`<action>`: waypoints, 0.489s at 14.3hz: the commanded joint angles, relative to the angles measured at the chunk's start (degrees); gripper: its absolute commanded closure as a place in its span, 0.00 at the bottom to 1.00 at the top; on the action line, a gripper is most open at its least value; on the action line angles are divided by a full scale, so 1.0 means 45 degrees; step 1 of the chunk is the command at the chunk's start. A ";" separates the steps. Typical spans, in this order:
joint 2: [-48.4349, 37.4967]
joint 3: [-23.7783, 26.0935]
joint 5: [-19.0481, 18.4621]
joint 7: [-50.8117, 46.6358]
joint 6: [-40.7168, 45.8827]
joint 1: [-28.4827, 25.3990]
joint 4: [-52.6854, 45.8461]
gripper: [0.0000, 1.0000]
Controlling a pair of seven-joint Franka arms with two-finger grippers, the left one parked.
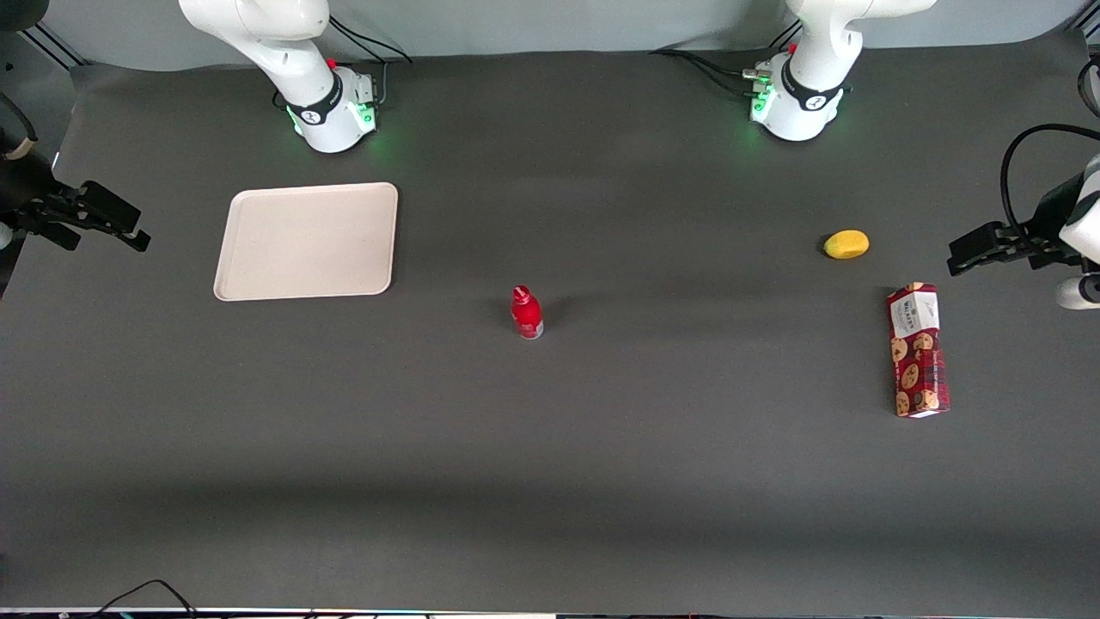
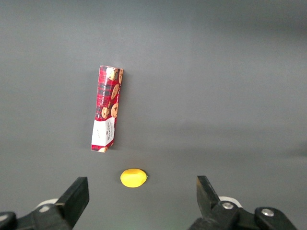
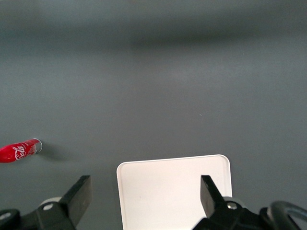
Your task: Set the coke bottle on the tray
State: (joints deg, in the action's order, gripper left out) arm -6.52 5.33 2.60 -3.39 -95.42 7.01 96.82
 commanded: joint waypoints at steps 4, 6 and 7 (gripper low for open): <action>0.0375 -0.0051 -0.0147 0.0285 0.0287 0.0121 -0.0442 0.00; 0.0414 -0.0109 -0.0167 0.0324 0.0287 0.0160 -0.0442 0.00; 0.0434 -0.0129 -0.0167 0.0343 0.0287 0.0199 -0.0442 0.00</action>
State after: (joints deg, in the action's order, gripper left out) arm -5.49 4.91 2.52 -3.39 -95.42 7.36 96.58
